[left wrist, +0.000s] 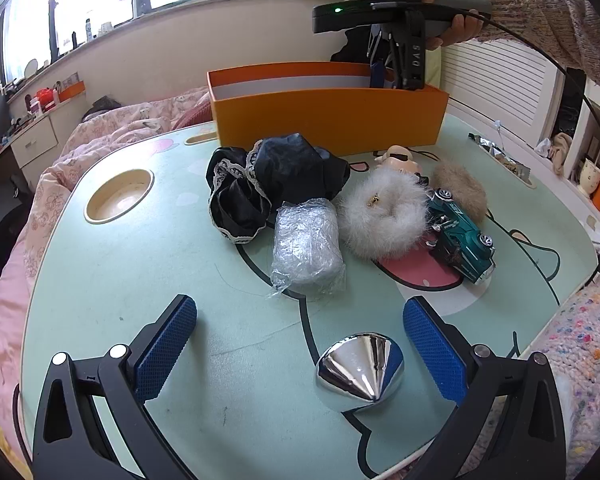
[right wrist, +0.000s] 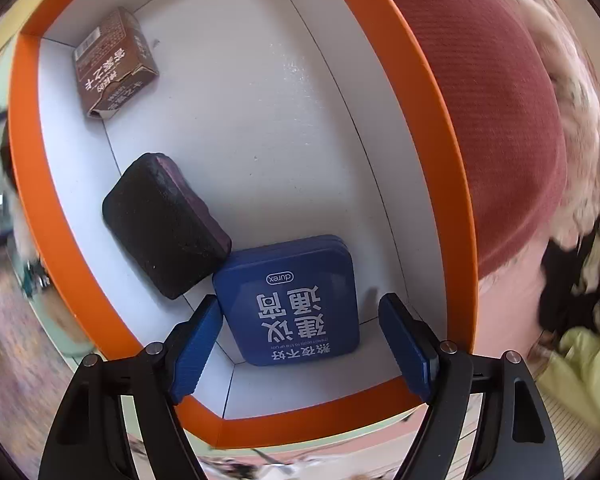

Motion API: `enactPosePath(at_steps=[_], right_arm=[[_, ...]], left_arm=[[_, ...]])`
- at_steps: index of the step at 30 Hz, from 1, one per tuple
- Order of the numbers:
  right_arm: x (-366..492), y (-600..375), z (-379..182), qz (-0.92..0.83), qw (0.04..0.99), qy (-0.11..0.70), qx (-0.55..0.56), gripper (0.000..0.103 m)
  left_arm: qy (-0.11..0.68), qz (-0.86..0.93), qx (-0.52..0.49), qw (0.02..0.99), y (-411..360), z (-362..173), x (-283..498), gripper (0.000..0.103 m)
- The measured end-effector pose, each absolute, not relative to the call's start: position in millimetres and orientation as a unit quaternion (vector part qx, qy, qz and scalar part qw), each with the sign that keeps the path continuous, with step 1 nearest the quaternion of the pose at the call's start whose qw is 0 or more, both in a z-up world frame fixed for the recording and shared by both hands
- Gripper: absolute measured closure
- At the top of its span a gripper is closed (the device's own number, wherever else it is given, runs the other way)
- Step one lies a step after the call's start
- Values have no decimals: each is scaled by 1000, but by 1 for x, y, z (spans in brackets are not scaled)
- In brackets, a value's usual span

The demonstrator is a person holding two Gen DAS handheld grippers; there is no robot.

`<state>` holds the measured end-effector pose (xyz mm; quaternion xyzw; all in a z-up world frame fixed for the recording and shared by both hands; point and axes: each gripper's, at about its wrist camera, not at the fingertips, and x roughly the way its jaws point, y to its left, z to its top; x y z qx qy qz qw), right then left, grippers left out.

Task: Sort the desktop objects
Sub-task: 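Lift the blue tin out and set it beside the fur ball, open right gripper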

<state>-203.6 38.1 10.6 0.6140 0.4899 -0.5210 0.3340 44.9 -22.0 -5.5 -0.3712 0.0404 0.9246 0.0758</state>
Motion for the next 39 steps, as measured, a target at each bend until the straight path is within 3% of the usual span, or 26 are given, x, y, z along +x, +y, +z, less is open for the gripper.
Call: enactPosePath(at_steps=[1,9,16,20,23,29,37,39], right_arm=[[-203,37,11,-523,340,481,616,35],[-218,29,21,-574,326,401,635,36],[-214,48,102,-688,338,277,579,36],[-183,113,145,-730,319,189,574,36],[-112,121,136,-725,289,148,608,36],[-65,138,62,-718,241,60,650,36],[-60,132,56,-789,215,-7,575,34],[-53,138,59,-808,209,-36,549,29]], left_arm=[[40,925,-371,76,-22,-5,45,0],[35,926,-367,77,-24,-5,47,0],[32,927,-365,78,-27,-8,47,0],[29,928,-363,80,-29,-8,48,0],[30,928,-362,80,-29,-8,49,0],[27,926,-367,88,-27,-4,45,0],[-29,931,-352,88,-35,20,23,1],[-43,940,-329,82,-39,31,21,1]])
